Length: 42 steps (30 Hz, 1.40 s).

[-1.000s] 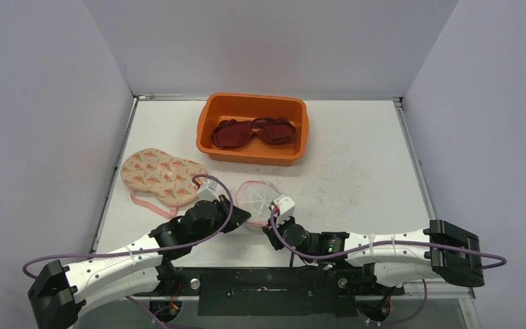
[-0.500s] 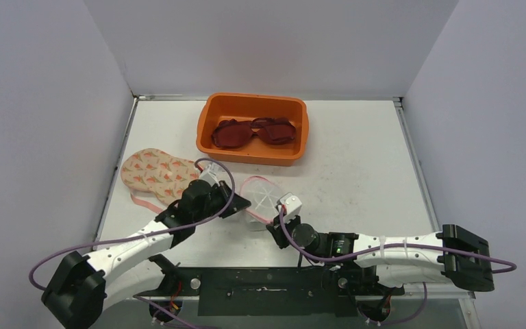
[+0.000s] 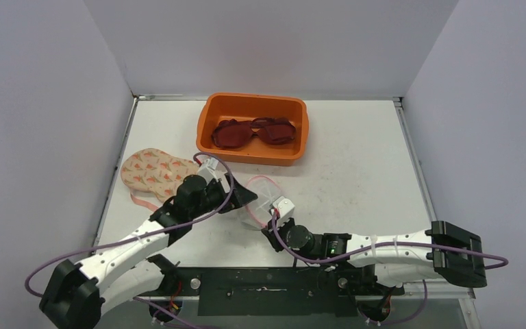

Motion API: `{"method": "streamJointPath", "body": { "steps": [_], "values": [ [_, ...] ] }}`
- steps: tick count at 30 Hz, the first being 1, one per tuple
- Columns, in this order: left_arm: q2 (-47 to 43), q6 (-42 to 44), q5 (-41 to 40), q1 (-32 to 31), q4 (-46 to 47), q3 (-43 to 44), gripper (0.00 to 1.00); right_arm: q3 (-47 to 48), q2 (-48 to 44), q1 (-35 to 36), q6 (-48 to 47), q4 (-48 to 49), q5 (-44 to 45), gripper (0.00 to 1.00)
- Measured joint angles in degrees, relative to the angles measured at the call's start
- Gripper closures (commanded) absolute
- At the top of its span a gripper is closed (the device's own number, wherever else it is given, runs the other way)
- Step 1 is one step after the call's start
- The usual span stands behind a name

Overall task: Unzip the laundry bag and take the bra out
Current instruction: Unzip the laundry bag at the center of the board.

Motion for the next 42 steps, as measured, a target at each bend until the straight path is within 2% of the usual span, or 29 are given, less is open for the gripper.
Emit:
{"method": "streamJointPath", "body": {
  "steps": [2,6,9,12,16,20,28,36,42],
  "values": [
    [-6.67,-0.44,-1.84,-0.20,-4.33,-1.33,0.11,0.28,0.52,0.02,-0.09,0.04,-0.42,0.95],
    [-18.82,-2.40,-6.19,-2.16,-12.46,-3.52,0.08,1.53,1.90,0.02,-0.33,0.55,-1.42,0.95],
    [-25.24,-5.18,-9.77,-6.14,-18.16,-5.09,0.07,2.54,3.19,0.02,-0.63,1.55,-2.01,0.95],
    [-28.00,-8.37,-13.38,-11.21,-21.16,-6.21,0.10,3.41,4.57,0.07,-0.87,2.32,-2.71,0.95],
    [-26.99,-11.56,-17.03,-15.96,-21.05,-6.93,0.27,4.00,5.84,0.07,-1.11,2.82,-3.78,0.95],
    [-22.99,-13.27,-19.37,-16.72,-18.53,-6.99,0.40,4.15,6.34,0.07,-1.22,3.45,-5.14,0.95],
    [-16.39,-14.47,-21.49,-16.90,-13.03,-7.06,0.48,4.15,6.34,0.24,-1.22,5.75,-7.52,0.95],
    [-14.71,-14.97,-22.32,-16.90,-10.08,-7.80,0.98,4.15,6.34,0.33,-1.22,5.99,-7.85,0.95],
    [-15.30,-14.53,-22.77,-16.96,-9.44,-7.80,1.00,4.17,6.01,0.33,-1.05,3.82,-5.25,0.95]
  ]
}}
